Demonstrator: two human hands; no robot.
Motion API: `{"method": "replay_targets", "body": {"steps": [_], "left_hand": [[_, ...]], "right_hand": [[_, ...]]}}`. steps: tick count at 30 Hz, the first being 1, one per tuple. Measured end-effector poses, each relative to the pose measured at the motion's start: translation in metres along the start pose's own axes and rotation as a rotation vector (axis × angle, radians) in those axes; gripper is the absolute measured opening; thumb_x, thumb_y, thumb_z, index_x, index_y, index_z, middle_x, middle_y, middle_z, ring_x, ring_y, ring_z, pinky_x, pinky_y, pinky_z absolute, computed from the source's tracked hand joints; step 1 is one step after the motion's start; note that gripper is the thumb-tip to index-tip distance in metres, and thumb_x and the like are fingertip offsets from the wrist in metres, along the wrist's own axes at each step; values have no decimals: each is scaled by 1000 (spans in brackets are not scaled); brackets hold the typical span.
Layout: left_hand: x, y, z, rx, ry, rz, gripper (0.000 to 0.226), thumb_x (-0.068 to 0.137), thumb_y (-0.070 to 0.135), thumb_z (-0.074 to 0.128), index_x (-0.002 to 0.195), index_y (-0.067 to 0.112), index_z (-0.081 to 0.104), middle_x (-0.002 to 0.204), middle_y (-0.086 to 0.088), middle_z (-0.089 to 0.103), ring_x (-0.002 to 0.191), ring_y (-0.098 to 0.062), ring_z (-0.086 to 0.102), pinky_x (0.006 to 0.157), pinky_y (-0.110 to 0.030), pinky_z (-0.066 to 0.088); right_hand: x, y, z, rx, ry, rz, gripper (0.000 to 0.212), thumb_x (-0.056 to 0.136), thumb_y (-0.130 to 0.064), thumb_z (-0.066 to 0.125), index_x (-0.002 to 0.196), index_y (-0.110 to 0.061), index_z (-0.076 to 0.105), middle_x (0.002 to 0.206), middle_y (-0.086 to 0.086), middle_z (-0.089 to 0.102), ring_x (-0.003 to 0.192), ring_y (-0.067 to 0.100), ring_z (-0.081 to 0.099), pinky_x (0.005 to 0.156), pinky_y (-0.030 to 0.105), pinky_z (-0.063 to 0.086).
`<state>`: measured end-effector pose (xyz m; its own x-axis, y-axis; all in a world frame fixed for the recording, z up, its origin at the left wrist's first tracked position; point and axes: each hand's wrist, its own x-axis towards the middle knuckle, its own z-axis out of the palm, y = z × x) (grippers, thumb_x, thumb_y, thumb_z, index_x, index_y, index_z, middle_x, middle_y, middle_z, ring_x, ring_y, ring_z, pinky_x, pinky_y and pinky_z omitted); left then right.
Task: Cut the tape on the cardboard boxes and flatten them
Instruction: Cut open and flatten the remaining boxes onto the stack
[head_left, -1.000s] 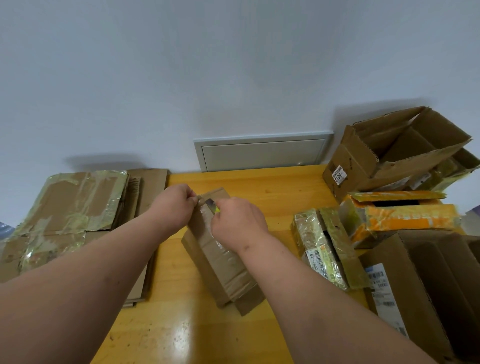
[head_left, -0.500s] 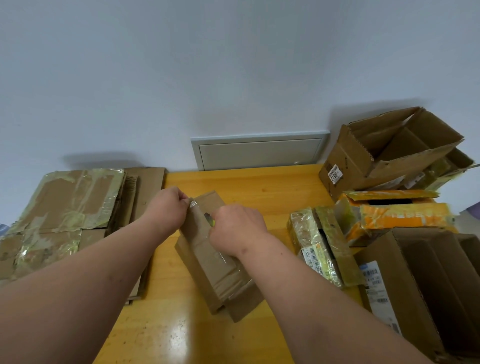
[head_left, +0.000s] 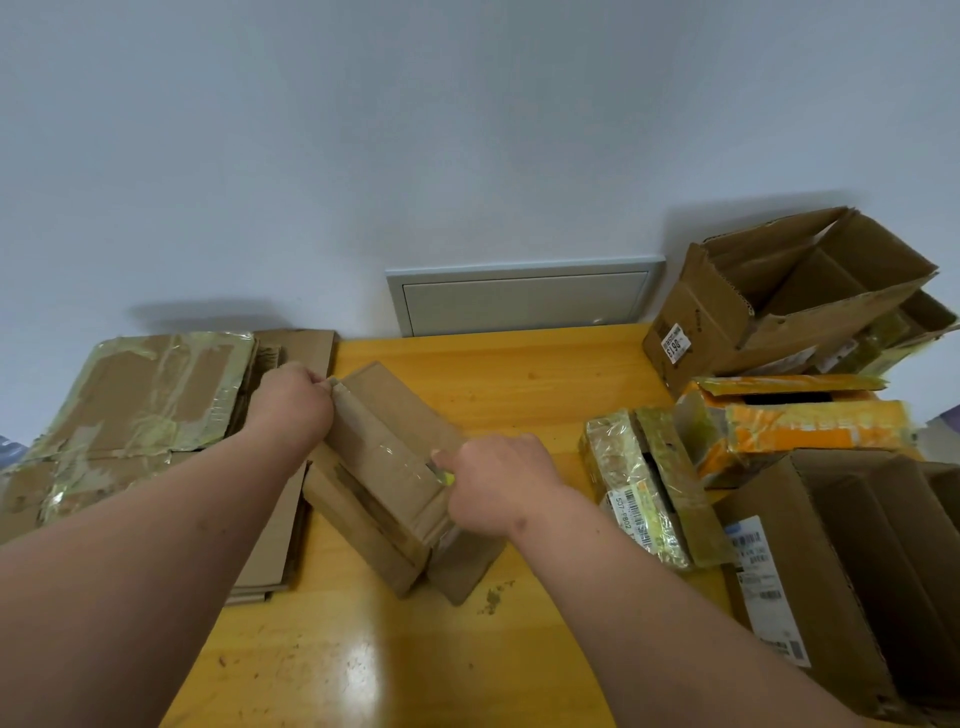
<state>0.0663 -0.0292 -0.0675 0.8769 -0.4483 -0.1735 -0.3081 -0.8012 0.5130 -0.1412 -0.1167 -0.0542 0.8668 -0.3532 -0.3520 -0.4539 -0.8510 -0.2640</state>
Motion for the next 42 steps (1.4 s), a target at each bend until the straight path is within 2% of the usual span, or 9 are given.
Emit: {"method": "replay_targets", "body": {"steps": [7,10,15,17,21,26,31,35,42], "left_hand": [[-4,-8,3,212,-39,23,36,98,23,51,132,12,53,129,-17,48,114,-37,49,89,-46,45],[-18,-4,2,525,-216,320,81,87,37,60,154,35,14,159,-2,14,146,-33,13,116,-59,20],[-35,15,18,806,-537,733,105,71,59,65,147,56,-7,162,16,-10,150,-21,-15,113,-68,-13],[-35,18,28,877,-615,741,107,71,60,71,148,57,-4,162,17,-12,150,-19,-15,114,-67,-9],[-27,13,35,885,-645,711,104,76,59,73,149,56,-1,162,18,-13,151,-19,-12,117,-61,0],[-19,6,40,878,-665,717,103,76,60,71,147,60,-4,161,21,-14,150,-19,-13,118,-59,1],[-17,8,40,874,-669,717,103,77,59,71,147,59,-4,161,21,-15,150,-20,-14,117,-59,1],[-22,8,38,859,-597,744,99,76,61,70,148,60,2,153,14,5,143,-27,5,118,-55,12],[-23,17,36,814,-568,755,91,77,62,70,150,55,16,143,10,27,131,-19,27,114,-44,25]], "right_hand": [[4,4,6,-28,-49,27,51,85,-16,40,127,-35,59,105,0,66,100,25,60,83,46,30],[4,10,7,-23,-55,46,52,85,-15,40,130,-35,57,113,1,66,106,25,59,91,48,32],[6,13,6,-10,-74,85,43,90,-23,41,127,-35,59,97,0,61,100,25,56,92,48,32],[7,13,6,-14,-87,114,40,91,-23,41,125,-33,61,84,-3,53,91,25,52,89,46,31],[5,18,7,18,-130,142,43,93,-25,39,131,-32,58,118,2,64,112,26,56,96,47,32],[1,22,6,80,-146,137,43,91,-24,43,130,-30,60,125,4,62,115,28,57,92,44,38],[1,26,2,91,-146,146,36,87,-21,43,114,-29,65,103,3,63,102,30,58,80,39,34],[-2,30,4,86,-135,157,31,86,-18,43,105,-25,66,80,-3,54,84,27,53,90,45,35],[-8,37,5,48,-67,150,40,85,-19,43,116,-26,66,90,1,62,97,29,59,85,43,32]]}}
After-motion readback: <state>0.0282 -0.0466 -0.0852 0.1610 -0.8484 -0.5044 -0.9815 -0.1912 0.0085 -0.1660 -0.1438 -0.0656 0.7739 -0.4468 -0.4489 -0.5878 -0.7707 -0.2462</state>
